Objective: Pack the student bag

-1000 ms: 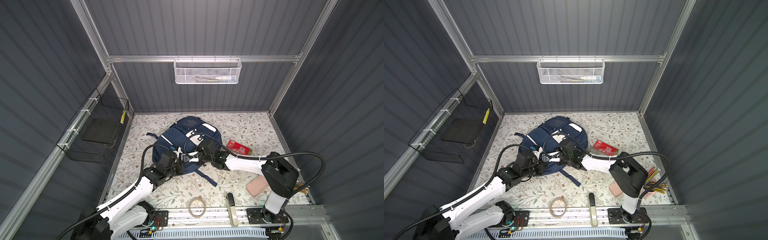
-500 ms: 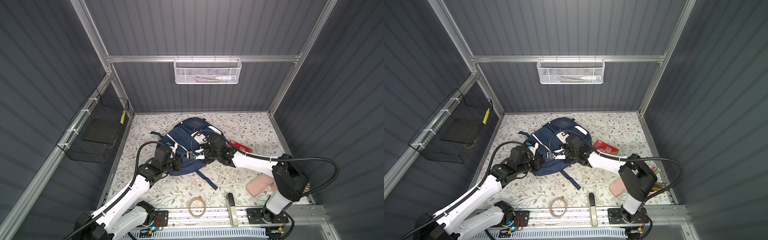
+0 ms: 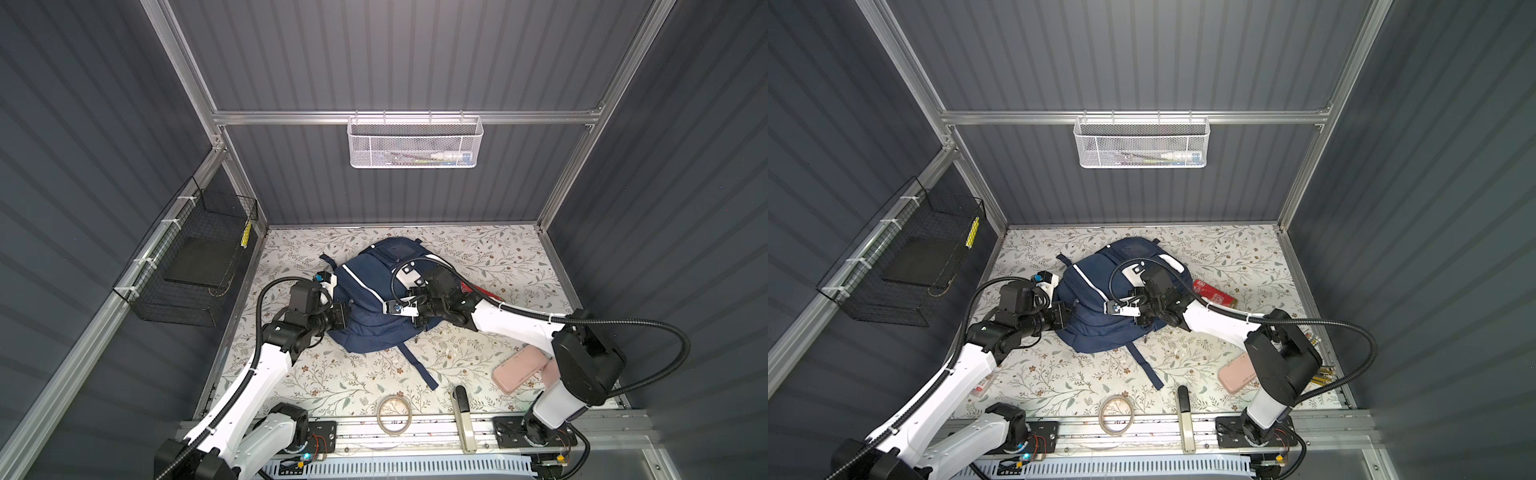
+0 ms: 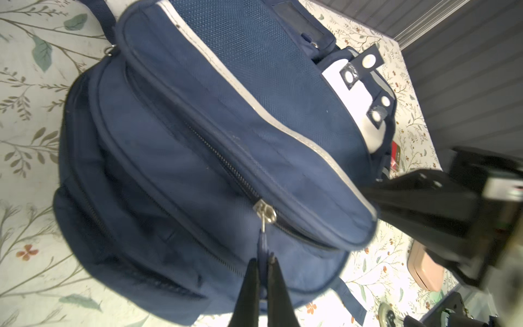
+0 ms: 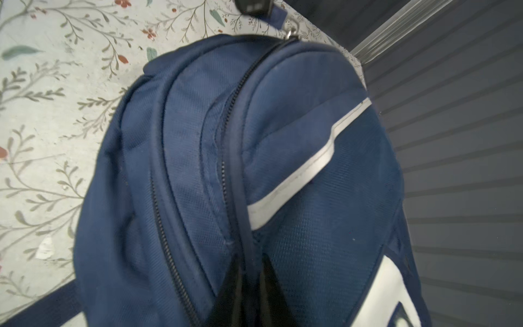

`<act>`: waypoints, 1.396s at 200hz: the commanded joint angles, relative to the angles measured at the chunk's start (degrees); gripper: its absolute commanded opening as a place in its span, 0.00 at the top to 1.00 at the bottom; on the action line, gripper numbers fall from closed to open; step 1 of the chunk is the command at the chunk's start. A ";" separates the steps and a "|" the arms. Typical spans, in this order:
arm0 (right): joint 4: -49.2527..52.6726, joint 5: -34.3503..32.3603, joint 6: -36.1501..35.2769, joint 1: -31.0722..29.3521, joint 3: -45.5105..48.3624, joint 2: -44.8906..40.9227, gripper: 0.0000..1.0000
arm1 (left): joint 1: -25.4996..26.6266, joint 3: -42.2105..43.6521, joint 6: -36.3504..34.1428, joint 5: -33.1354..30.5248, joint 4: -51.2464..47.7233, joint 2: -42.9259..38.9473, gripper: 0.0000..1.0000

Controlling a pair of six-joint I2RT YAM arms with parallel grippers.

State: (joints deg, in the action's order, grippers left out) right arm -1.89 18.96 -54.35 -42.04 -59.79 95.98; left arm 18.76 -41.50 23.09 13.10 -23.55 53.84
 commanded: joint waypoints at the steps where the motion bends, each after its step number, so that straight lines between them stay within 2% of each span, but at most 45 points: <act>1: -1.19 -6.62 2.28 2.88 -1.95 2.26 0.67 | 2.45 0.72 2.85 1.51 -1.06 -3.45 1.00; 18: -5.79 -6.27 3.29 2.85 1.47 -0.71 0.54 | 8.47 2.42 5.64 -1.02 1.84 -2.80 1.00; 35: -4.82 -4.84 5.31 2.64 4.10 -4.66 0.52 | 12.81 3.70 7.90 -2.82 5.31 -0.74 1.00; 64: 0.65 -7.27 8.92 -1.72 6.69 -11.17 0.47 | 13.23 3.68 6.79 -6.69 5.13 0.23 1.00; 89: 0.72 -8.61 15.75 -6.74 8.92 -14.92 0.42 | 13.27 2.99 5.84 -4.52 6.49 2.65 1.00; 112: -4.86 -11.45 19.19 -10.25 8.86 -11.36 0.39 | 13.29 4.56 7.90 -4.29 8.42 2.43 1.00; 131: -8.45 -17.61 21.76 -11.48 5.10 -5.18 0.40 | 13.32 4.77 7.28 -5.62 7.14 1.90 1.00; 145: -9.10 -21.89 21.13 -12.97 1.63 -0.81 0.40 | 13.30 5.02 7.40 -5.71 6.61 1.62 1.00; 158: -10.68 -26.26 19.44 -14.34 -0.32 2.42 0.42 | 13.31 5.28 7.48 -6.11 6.11 1.03 1.00; 175: -11.67 -30.04 18.84 -14.99 -2.23 5.14 0.52 | 13.30 5.29 7.41 -7.08 5.18 0.52 1.00; 187: -8.92 -30.49 18.69 -15.09 -3.13 5.54 0.66 | 13.32 5.25 7.32 -9.67 3.36 0.52 1.00; 196: -7.92 -29.32 18.42 -14.89 -1.88 4.50 0.84 | 13.32 5.24 7.60 -13.12 1.48 0.51 1.00; 204: -8.61 -26.75 17.87 -14.59 0.64 2.86 0.95 | 13.23 5.36 7.93 -16.35 0.50 0.55 1.00; 210: -8.93 -23.74 16.92 -14.20 2.70 1.34 0.99 | 13.21 5.34 8.00 -18.34 0.14 0.43 1.00; 225: -9.04 -19.02 14.94 -13.28 6.91 -2.10 1.00 | 12.89 5.09 8.42 -21.66 0.75 0.19 1.00; 245: -4.34 -12.30 13.52 -11.31 8.73 -5.93 1.00 | 10.76 2.27 7.17 -23.01 0.17 2.34 1.00; 264: -0.56 -6.90 12.54 -8.96 10.05 -9.12 1.00 | 4.55 1.39 6.57 -19.21 1.73 3.09 1.00; 279: 1.98 -5.17 11.07 -7.42 11.04 -11.20 1.00 | -0.18 1.07 6.39 -17.79 2.15 3.57 1.00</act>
State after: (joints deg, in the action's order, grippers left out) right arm -8.27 6.07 -40.66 -51.57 -50.98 88.58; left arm 25.54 -38.04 30.41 -1.91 -21.89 56.75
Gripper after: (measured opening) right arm 0.069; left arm 0.065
